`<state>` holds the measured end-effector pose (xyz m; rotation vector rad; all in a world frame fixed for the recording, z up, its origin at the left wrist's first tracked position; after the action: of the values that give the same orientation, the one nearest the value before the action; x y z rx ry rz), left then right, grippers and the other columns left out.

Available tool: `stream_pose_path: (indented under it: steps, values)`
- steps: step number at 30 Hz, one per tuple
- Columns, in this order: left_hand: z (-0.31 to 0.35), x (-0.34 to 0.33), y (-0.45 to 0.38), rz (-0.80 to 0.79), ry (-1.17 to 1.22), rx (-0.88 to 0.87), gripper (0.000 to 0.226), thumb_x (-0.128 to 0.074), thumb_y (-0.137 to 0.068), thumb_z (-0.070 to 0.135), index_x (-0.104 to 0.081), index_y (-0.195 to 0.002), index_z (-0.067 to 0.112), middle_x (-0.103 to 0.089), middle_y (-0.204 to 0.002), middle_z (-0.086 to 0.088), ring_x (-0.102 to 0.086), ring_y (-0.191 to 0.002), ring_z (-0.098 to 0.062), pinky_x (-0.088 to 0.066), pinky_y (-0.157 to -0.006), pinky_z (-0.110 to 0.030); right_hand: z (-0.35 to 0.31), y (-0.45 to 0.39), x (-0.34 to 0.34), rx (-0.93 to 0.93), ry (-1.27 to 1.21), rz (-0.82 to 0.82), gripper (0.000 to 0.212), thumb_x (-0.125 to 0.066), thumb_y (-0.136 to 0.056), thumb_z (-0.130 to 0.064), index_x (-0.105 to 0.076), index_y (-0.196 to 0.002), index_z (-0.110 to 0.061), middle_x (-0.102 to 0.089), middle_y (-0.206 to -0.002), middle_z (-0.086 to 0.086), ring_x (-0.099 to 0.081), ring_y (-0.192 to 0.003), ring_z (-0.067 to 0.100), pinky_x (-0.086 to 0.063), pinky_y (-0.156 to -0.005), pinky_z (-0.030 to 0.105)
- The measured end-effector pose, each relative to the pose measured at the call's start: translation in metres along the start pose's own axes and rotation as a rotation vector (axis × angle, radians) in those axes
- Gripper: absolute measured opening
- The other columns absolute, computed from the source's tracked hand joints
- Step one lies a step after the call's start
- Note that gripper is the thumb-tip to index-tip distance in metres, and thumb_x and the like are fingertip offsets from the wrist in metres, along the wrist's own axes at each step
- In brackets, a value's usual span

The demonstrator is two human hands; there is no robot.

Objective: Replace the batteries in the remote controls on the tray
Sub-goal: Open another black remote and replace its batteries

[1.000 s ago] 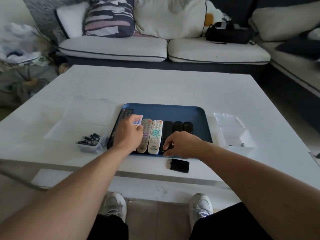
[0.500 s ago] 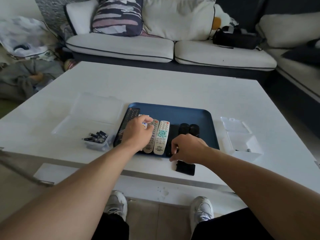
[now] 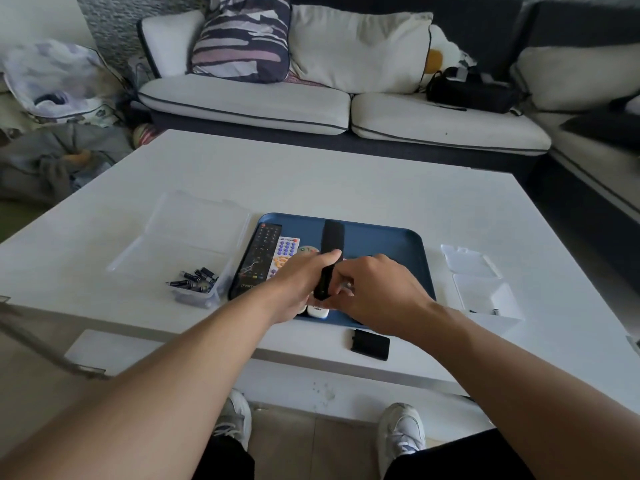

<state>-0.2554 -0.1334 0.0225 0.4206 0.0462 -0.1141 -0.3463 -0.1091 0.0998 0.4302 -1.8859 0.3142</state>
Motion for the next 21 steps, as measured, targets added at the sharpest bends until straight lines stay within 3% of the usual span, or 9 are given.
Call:
stream_pose_path:
  steps: [2,4,6,10,12,15,18,21]
  values:
    - [0.004,0.004,-0.001,0.035,0.015,-0.032,0.031,-0.051,-0.104,0.034,-0.070,-0.111,0.010,-0.074,-0.090,-0.008,-0.072,-0.076,-0.023,-0.058,-0.065,-0.034,0.005,-0.002,-0.002,-0.035,-0.241,-0.028,0.008,-0.079,-0.083,-0.039,-0.073,-0.083,-0.033,-0.066,-0.073,-0.018,-0.059,-0.069,0.003,-0.049,-0.063,0.021]
    - [0.004,0.010,-0.001,0.075,0.035,-0.043,0.033,-0.049,-0.105,0.036,-0.067,-0.117,0.011,-0.072,-0.099,-0.009,-0.072,-0.077,-0.025,-0.059,-0.063,-0.036,0.019,-0.002,-0.009,-0.180,-0.552,-0.097,0.008,-0.081,-0.082,-0.034,-0.076,-0.086,-0.030,-0.056,-0.061,-0.020,-0.050,-0.058,0.002,-0.037,-0.053,0.013]
    - [0.000,0.019,-0.001,0.134,0.064,-0.037,0.033,-0.048,-0.105,0.039,-0.062,-0.120,0.013,-0.069,-0.098,-0.008,-0.072,-0.072,-0.021,-0.060,-0.059,-0.038,0.030,0.003,-0.024,-0.347,-0.884,-0.218,0.013,-0.075,-0.090,-0.023,-0.074,-0.103,-0.020,-0.058,-0.069,-0.006,-0.048,-0.065,0.012,-0.039,-0.055,0.021]
    - [-0.004,0.023,0.000,0.123,0.052,-0.020,0.032,-0.049,-0.104,0.042,-0.062,-0.118,0.016,-0.074,-0.085,-0.002,-0.071,-0.069,-0.021,-0.063,-0.067,-0.046,0.026,0.007,-0.039,-0.492,-1.388,-0.354,0.024,-0.053,-0.099,0.002,-0.061,-0.122,-0.001,-0.071,-0.099,0.015,-0.068,-0.090,0.025,-0.058,-0.074,0.028]
    - [-0.003,0.023,0.000,0.114,0.026,-0.018,0.032,-0.051,-0.103,0.042,-0.065,-0.114,0.016,-0.070,-0.084,-0.002,-0.069,-0.068,-0.019,-0.063,-0.072,-0.048,0.028,0.005,-0.037,-0.496,-1.489,-0.323,0.019,-0.051,-0.101,0.001,-0.060,-0.118,0.002,-0.072,-0.115,0.019,-0.071,-0.105,0.032,-0.060,-0.074,0.028]
    - [0.000,0.019,0.002,0.089,0.038,-0.008,0.034,-0.048,-0.105,0.041,-0.067,-0.113,0.014,-0.072,-0.075,-0.002,-0.070,-0.065,-0.016,-0.063,-0.070,-0.044,0.028,-0.001,-0.032,-0.438,-1.531,-0.311,0.012,-0.052,-0.102,-0.005,-0.062,-0.104,-0.002,-0.070,-0.123,0.015,-0.069,-0.111,0.030,-0.059,-0.073,0.024]
    - [0.000,0.017,0.005,0.090,0.094,0.021,0.039,-0.043,-0.107,0.039,-0.068,-0.113,0.009,-0.072,-0.072,-0.006,-0.071,-0.070,-0.021,-0.061,-0.061,-0.040,0.031,-0.002,-0.030,-0.434,-1.564,-0.305,0.022,-0.057,-0.100,-0.011,-0.062,-0.119,-0.001,-0.072,-0.121,0.012,-0.071,-0.107,0.023,-0.056,-0.069,0.019]
    - [-0.002,0.016,0.007,0.088,0.124,0.051,0.042,-0.043,-0.107,0.038,-0.068,-0.111,0.005,-0.074,-0.089,-0.016,-0.073,-0.076,-0.026,-0.061,-0.058,-0.040,0.034,-0.005,-0.032,-0.415,-1.543,-0.305,0.028,-0.061,-0.097,-0.017,-0.066,-0.121,-0.005,-0.071,-0.121,0.006,-0.067,-0.106,0.016,-0.049,-0.064,0.015]
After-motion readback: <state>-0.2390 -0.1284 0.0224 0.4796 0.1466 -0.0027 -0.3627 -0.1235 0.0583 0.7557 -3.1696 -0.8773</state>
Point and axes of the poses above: each hand's wrist, its own y-axis away from the middle knuckle, its own x-axis out of the back of the hand, z = x × y, the point moved 10 cm from there along -y, towards the middle knuckle
